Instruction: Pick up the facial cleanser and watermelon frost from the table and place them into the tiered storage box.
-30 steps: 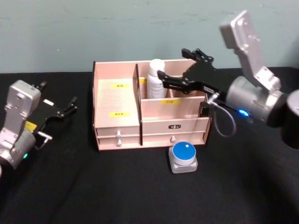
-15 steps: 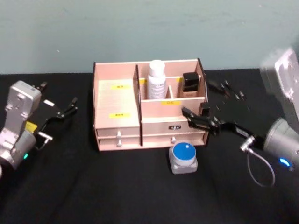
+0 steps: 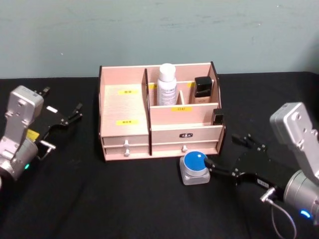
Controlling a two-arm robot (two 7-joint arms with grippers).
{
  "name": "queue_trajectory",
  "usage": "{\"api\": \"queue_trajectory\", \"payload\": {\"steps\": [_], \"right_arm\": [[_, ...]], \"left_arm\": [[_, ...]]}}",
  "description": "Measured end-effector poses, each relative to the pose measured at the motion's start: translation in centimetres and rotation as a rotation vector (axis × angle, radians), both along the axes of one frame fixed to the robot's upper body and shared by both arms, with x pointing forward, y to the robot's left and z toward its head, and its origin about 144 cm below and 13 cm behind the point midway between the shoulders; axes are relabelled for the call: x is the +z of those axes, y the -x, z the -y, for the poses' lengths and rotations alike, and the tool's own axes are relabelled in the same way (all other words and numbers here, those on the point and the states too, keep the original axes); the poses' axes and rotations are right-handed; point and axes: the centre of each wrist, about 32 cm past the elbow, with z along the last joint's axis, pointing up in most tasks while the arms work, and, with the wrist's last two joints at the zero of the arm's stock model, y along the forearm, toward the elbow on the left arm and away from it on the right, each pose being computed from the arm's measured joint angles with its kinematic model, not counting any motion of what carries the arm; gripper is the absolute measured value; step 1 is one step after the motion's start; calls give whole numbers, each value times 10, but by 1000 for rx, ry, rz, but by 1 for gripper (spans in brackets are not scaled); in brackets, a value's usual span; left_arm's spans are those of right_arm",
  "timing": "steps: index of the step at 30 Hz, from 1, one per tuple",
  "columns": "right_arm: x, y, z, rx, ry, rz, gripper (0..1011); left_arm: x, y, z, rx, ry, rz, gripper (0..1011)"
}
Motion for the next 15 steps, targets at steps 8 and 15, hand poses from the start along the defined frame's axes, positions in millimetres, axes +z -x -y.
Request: {"api": "queue_trajectory", "payload": {"steps": [8,15], "right_arm": [[-16,-6,-3,-14,5,-66,1003],[-24,-17,-8,-12,2,-112,1002]], "left_arm": [[0,0,0,0,0,0,1001],[0,0,0,0,0,0,1001]]}}
